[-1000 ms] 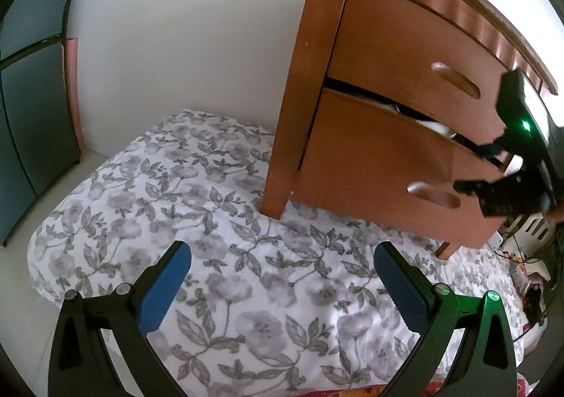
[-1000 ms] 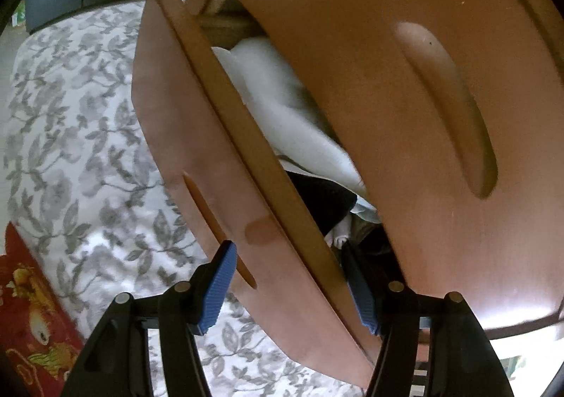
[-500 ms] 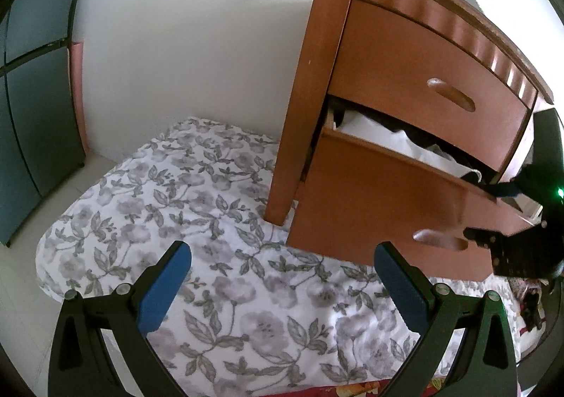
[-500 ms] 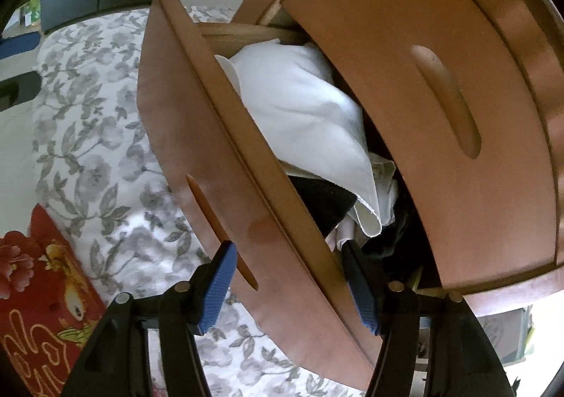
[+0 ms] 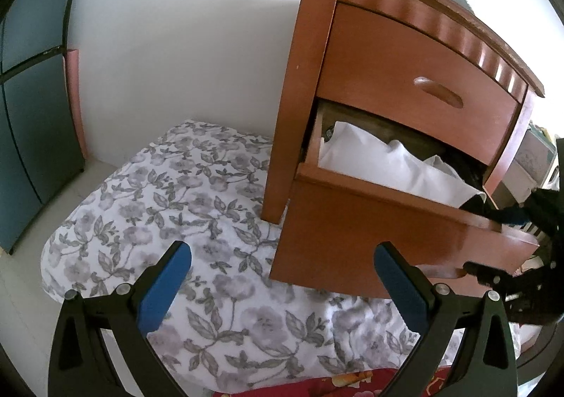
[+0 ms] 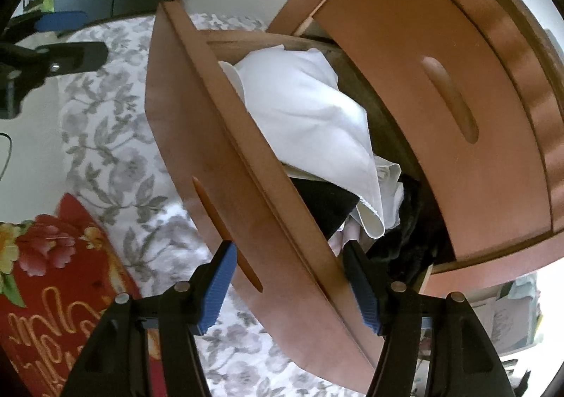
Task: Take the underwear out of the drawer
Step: 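Pull the lower drawer open with the right tool, then release it, then reach the left tool into the drawer and grasp the white cloth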
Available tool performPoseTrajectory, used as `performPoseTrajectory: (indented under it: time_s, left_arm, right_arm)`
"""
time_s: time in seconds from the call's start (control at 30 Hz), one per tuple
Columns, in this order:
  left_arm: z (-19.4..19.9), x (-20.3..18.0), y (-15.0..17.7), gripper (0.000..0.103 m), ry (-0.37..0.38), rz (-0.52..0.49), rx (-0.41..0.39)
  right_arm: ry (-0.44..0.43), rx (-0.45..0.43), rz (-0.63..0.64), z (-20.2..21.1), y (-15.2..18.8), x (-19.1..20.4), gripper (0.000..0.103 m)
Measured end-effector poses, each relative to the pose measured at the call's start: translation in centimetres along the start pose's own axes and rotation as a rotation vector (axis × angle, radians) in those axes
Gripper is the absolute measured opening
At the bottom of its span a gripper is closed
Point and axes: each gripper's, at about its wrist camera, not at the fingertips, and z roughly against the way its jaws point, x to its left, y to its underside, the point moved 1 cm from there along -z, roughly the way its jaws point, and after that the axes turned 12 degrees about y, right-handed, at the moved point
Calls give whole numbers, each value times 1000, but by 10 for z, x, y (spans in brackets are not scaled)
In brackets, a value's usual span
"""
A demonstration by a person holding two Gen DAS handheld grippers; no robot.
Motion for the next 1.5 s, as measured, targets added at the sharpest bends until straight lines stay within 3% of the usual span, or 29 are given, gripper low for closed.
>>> performPoseTrajectory:
  time_s: [0.4, 0.53, 0.7, 0.97, 1.2, 1.5]
  left_arm:
    - [19, -6, -6, 103, -32, -14, -18]
    - [26, -11, -6, 103, -45, -22, -28]
    - [30, -21, -5, 103, -48, -41, -35]
    - [28, -41, 0, 103, -43, -86, -4]
    - [22, -54, 5, 103, -24, -113, 24]
    - [18, -57, -13, 103, 18, -105, 46]
  right_arm:
    - [51, -12, -125, 1, -2, -3, 67]
    - [48, -30, -302, 8, 2, -15, 68]
    - [118, -111, -524, 36, 22, -29, 80]
    - [161, -61, -881, 53, 70, -48, 93]
    - [182, -41, -1003, 62, 99, -49, 103]
    - [182, -38, -1048, 58, 116, -38, 103]
